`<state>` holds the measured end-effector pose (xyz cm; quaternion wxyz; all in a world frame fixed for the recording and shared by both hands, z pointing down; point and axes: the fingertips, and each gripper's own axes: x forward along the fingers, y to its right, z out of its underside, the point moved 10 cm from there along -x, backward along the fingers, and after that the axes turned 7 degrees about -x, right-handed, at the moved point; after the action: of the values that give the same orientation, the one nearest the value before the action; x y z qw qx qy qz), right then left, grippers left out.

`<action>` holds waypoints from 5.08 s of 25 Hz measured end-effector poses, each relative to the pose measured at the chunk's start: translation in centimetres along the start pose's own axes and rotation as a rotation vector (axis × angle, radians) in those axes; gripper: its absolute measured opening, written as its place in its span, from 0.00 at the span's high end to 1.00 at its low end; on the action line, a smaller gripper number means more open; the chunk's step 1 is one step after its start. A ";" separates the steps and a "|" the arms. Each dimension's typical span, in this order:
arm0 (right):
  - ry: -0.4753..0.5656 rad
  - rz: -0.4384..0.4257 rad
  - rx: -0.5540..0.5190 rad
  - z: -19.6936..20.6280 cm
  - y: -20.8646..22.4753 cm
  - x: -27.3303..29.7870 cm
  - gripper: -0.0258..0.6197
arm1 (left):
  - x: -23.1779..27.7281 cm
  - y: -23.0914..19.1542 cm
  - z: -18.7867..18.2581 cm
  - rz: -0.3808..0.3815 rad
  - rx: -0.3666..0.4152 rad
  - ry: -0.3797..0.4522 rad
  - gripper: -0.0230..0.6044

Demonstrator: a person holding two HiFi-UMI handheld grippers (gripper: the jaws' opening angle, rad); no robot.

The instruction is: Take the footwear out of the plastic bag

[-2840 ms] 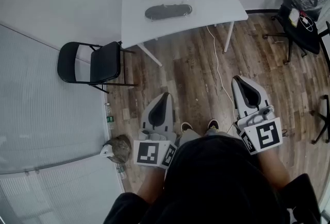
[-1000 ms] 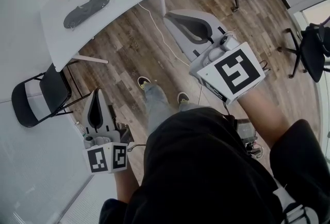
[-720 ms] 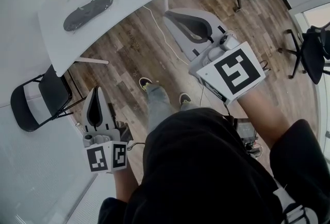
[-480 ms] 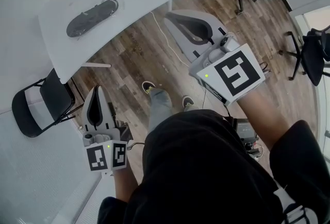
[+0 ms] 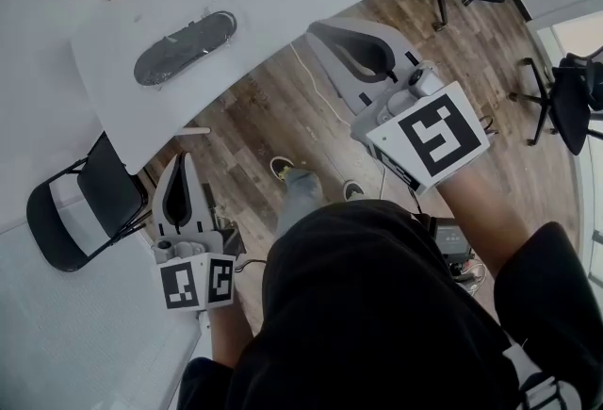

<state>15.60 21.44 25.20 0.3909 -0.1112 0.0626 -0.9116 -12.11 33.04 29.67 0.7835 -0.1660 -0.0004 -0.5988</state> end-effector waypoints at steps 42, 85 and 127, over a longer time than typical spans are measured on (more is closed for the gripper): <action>-0.010 -0.040 0.030 -0.7 7.5 23.1 0.93 | 20.3 -21.6 -5.1 0.158 0.196 -0.470 0.92; -0.024 -0.200 -0.099 2.2 15.3 33.2 0.93 | 30.9 -24.7 7.7 0.996 -0.526 -1.412 0.52; 0.097 -0.440 -0.936 -6.6 14.6 32.3 0.74 | 30.3 -20.7 -11.6 0.384 1.002 -0.437 0.74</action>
<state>2.57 -11.88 20.88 0.0949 -0.2422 0.4566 -0.8508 -25.22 -3.16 30.14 0.8427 0.1084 -0.4157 -0.3246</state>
